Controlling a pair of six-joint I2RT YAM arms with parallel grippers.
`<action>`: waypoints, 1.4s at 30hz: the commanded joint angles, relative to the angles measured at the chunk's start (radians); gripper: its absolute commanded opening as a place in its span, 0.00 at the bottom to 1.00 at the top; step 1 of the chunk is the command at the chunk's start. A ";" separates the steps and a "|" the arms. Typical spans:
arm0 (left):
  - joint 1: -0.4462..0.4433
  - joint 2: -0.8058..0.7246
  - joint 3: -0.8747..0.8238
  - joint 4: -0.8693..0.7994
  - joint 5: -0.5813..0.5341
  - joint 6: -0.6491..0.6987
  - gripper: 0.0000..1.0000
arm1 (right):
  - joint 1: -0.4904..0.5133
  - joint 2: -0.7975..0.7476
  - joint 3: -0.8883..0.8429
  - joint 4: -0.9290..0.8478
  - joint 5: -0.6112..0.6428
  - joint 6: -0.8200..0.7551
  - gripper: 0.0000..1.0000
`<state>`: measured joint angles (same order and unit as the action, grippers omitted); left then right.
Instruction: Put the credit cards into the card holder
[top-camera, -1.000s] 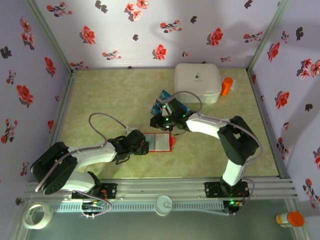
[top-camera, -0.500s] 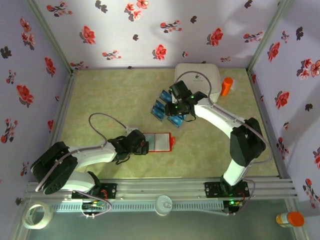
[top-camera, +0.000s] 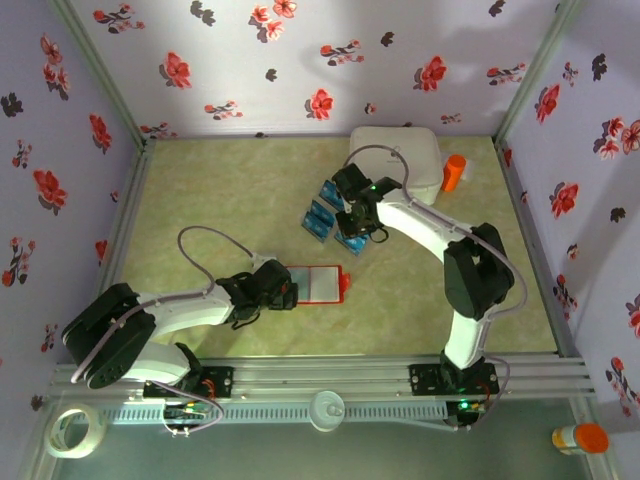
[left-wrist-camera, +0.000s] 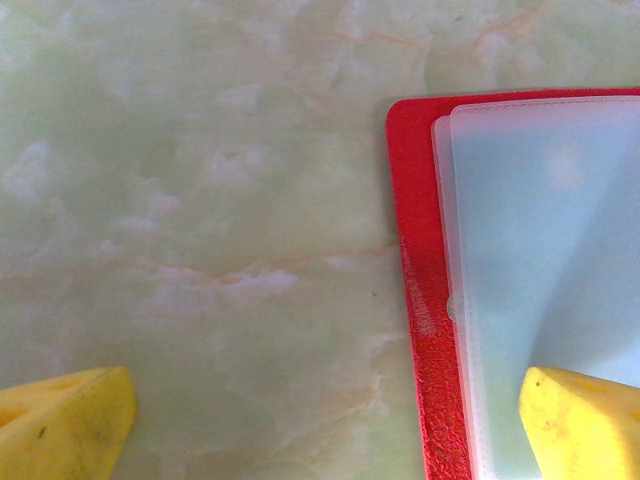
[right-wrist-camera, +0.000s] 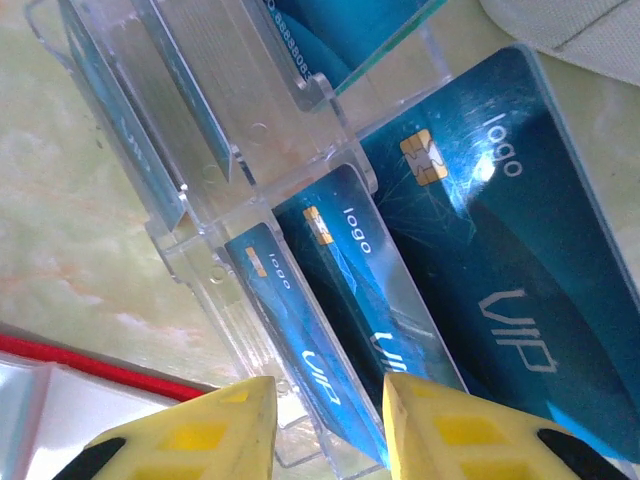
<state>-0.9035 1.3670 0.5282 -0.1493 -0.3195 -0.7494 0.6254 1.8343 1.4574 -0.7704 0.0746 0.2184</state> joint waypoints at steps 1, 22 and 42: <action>0.000 0.032 -0.024 0.000 -0.003 0.005 1.00 | -0.005 0.027 0.029 -0.034 0.022 -0.025 0.33; 0.000 0.032 -0.027 0.004 -0.004 0.001 1.00 | -0.004 0.043 0.015 -0.004 -0.086 -0.020 0.14; -0.001 0.026 -0.029 -0.004 -0.003 -0.007 1.00 | -0.004 -0.074 0.074 -0.041 -0.189 -0.103 0.00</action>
<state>-0.9035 1.3689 0.5262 -0.1425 -0.3229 -0.7498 0.6250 1.8301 1.5002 -0.7895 -0.0826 0.1303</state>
